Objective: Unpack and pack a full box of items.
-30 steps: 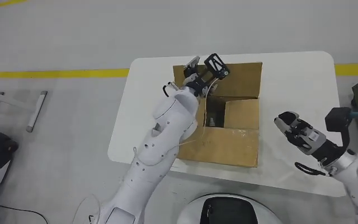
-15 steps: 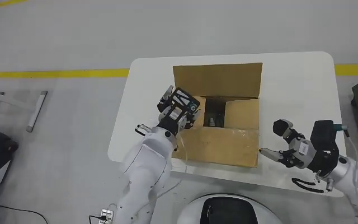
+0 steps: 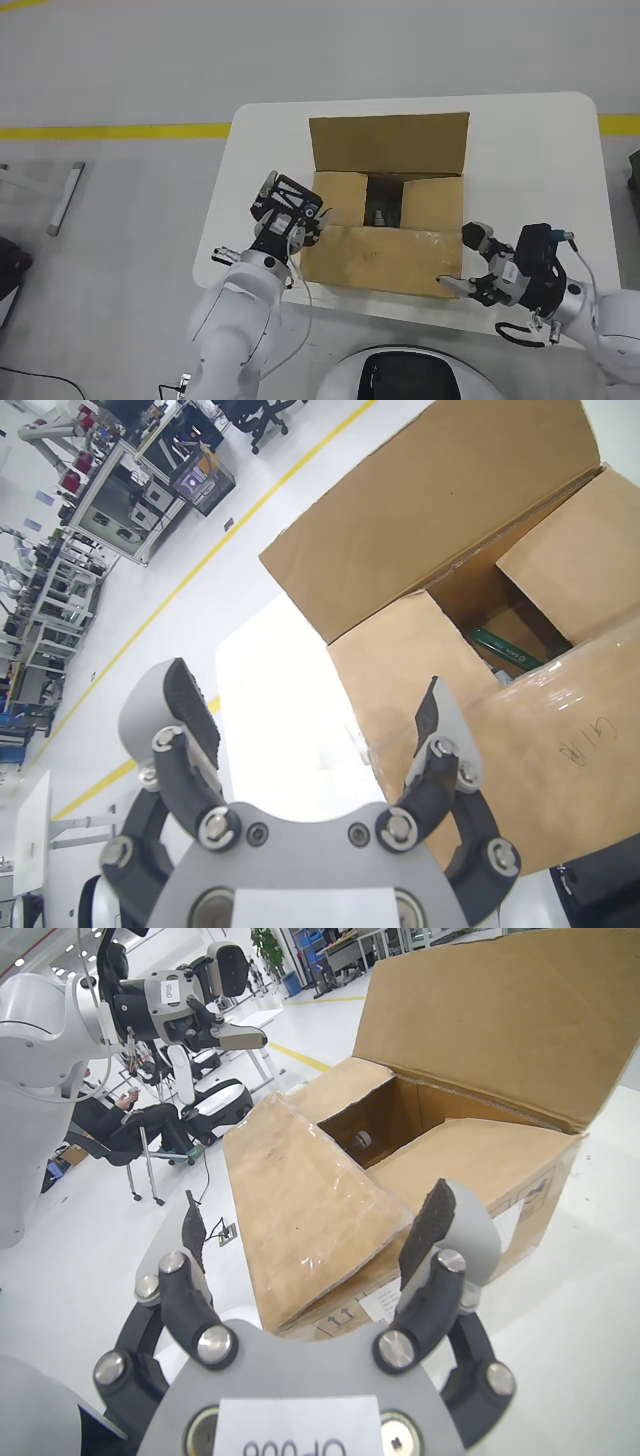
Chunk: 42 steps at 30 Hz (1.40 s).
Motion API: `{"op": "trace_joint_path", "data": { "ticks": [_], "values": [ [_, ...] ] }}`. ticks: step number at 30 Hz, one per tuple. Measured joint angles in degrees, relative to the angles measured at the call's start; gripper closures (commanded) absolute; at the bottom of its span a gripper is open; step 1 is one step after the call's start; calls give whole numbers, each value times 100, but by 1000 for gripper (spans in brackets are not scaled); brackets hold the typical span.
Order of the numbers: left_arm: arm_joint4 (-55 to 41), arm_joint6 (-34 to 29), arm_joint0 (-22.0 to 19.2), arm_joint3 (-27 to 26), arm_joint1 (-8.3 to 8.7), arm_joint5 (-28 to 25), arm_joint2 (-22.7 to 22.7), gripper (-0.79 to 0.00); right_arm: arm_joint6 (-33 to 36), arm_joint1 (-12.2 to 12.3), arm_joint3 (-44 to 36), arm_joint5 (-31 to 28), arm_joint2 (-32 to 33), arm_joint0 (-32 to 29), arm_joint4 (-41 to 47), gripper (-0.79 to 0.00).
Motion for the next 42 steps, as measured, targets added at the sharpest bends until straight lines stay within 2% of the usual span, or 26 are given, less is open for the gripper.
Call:
{"op": "trace_joint_path", "data": {
  "ticks": [3, 5, 6, 9, 14, 19, 22, 23, 24, 36, 39, 42],
  "values": [
    [-3, 18, -2, -7, 6, 13, 15, -785, 6, 13, 31, 38, -71, 25, 88, -782],
    [15, 37, -36, 29, 8, 3, 74, -785, 27, 23, 56, 53, -110, 39, 178, -717],
    [31, 44, -55, 52, 9, -5, 104, -785, 29, 27, 68, 63, -122, 42, 234, -656],
    [63, 50, -118, 105, 7, 18, 192, -785, 56, 45, 73, 92, -120, 38, 479, -388],
    [37, 67, -180, 156, 5, 90, 252, -785, 214, 88, 18, 78, -23, -26, 876, -339],
    [-15, 71, -203, 190, 10, 141, 224, -785, 396, 131, 29, 56, 43, -70, 1068, -228],
    [-13, 73, -214, 194, 16, 141, 208, -785, 478, 151, 75, 139, 56, -69, 1056, -123],
    [-10, 79, -219, 196, 19, 142, 204, -785, 483, 157, 86, 181, 48, -59, 1046, -40],
    [-9, 84, -223, 198, 21, 143, 201, -785, 479, 161, 96, 207, 37, -51, 1054, 0],
    [-126, 103, -367, 240, 30, 176, 193, -785, 259, 217, -54, 259, 171, 139, 890, 0],
    [-244, 58, -525, 289, 18, 194, 231, -785, 34, 231, -114, 133, 326, 250, 857, 0],
    [-342, -28, -777, 397, -2, 182, 336, -785, -109, 253, -218, -170, 467, 344, 349, 0]
  ]
}}
